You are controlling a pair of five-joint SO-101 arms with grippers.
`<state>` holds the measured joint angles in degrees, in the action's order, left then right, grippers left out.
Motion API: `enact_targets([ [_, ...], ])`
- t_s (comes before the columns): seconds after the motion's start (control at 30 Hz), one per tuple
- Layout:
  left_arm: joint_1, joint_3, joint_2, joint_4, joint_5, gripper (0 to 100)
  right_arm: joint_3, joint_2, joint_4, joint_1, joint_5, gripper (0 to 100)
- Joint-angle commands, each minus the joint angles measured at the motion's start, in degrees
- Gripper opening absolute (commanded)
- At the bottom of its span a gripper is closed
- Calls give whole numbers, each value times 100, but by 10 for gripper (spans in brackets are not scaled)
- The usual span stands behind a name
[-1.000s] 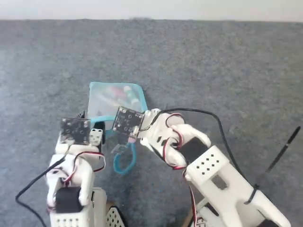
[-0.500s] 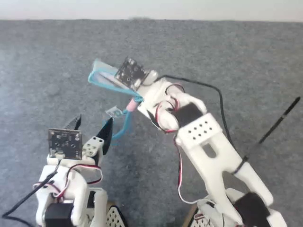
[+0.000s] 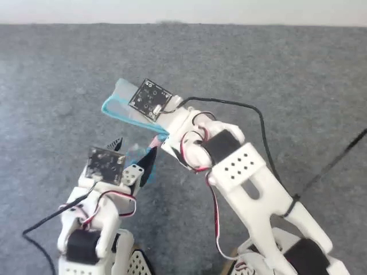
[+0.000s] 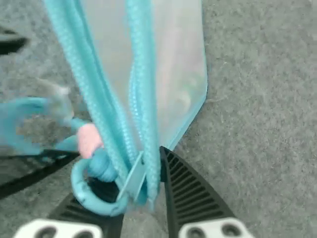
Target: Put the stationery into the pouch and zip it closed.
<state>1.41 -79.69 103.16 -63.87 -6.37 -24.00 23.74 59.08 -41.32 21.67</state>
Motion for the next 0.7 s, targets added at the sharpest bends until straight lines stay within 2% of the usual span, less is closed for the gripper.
enact_targets([
  [0.0,18,-101,70,360,-132,252,-88,488,40,-215,-105,7],
  [0.2,413,-101,70,246,-132,250,-167,514,40,-365,-132,7],
  [0.47,466,-136,70,273,-123,250,-176,514,92,-514,-97,7],
  [0.67,475,-136,88,281,-158,171,-343,514,31,-523,-97,7],
])
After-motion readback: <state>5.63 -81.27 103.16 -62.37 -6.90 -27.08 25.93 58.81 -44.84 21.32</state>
